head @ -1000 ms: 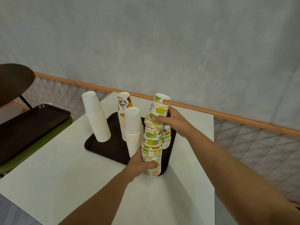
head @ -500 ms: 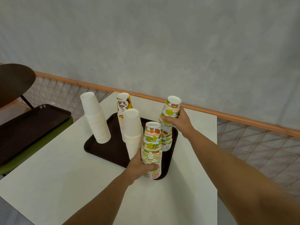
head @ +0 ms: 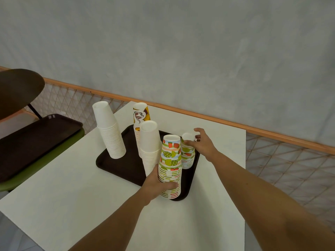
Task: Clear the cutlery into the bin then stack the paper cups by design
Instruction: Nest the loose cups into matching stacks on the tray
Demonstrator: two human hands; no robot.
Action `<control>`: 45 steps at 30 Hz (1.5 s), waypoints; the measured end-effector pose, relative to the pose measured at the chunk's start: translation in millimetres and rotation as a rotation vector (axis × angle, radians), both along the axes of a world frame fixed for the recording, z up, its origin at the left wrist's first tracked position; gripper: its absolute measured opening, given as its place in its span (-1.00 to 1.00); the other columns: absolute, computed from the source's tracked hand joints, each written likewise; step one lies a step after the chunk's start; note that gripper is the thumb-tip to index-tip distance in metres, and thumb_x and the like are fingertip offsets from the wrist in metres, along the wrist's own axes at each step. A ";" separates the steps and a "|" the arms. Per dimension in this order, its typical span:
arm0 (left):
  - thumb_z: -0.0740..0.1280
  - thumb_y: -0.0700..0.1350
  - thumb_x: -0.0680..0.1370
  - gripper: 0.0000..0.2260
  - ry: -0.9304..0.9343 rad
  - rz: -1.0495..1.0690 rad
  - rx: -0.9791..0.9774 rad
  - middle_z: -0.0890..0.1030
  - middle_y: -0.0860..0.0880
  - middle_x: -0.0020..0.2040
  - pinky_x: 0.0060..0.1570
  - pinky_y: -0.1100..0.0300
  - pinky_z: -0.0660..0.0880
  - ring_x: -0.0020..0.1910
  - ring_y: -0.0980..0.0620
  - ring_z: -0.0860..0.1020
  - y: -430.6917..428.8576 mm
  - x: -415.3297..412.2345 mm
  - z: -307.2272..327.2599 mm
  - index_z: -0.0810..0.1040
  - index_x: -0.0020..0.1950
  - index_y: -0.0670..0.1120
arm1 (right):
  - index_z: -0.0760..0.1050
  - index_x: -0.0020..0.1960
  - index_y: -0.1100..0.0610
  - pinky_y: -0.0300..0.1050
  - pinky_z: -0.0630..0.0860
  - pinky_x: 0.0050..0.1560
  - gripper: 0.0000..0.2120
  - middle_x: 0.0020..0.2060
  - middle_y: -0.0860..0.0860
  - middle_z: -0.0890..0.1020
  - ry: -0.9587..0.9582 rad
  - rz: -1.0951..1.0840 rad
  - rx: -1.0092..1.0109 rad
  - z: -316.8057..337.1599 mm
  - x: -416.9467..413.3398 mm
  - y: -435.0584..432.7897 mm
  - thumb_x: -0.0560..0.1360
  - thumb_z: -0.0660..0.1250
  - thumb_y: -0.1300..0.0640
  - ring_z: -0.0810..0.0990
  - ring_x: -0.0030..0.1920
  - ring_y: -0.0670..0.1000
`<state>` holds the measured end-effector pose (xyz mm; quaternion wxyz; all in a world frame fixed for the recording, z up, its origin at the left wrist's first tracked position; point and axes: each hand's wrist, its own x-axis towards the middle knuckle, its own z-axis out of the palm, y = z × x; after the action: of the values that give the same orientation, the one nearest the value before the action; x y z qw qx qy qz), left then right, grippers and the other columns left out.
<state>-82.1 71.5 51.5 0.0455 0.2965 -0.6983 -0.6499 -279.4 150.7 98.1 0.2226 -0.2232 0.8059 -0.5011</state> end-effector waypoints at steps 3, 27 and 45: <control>0.52 -0.21 0.35 -0.35 -0.006 0.002 -0.001 0.49 0.09 0.16 0.23 0.08 0.38 0.16 0.08 0.45 1.6 -1.1 1.0 0.29 0.32 0.10 | 0.28 0.37 0.07 -0.10 0.41 0.11 -0.40 0.23 0.12 0.44 0.040 0.003 0.011 8.2 0.3 3.0 0.42 0.46 0.12 0.44 0.21 0.10; 0.51 -0.19 0.37 -0.36 0.087 -0.036 0.006 0.53 0.06 0.16 0.12 0.18 0.40 0.16 0.07 0.48 14.1 -5.0 16.4 0.30 0.35 0.07 | 0.36 0.33 0.02 0.11 0.46 0.28 -0.41 0.21 0.00 0.58 -0.091 0.493 0.031 35.1 57.3 19.6 0.37 0.50 0.14 0.56 0.19 0.03; 0.53 -0.15 0.36 -0.39 0.016 -0.012 0.004 0.51 0.08 0.16 0.18 0.13 0.40 0.18 0.07 0.47 7.4 -4.6 7.3 0.31 0.29 0.09 | 0.40 0.26 0.09 -0.04 0.54 0.14 -0.50 0.11 -0.01 0.61 -0.085 0.162 -0.380 76.2 23.4 4.6 0.38 0.48 0.20 0.59 0.13 0.01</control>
<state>-86.8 78.9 58.8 0.0467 0.2870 -0.6985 -0.6538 -256.0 155.2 174.2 0.2497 -0.3040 0.6662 -0.6335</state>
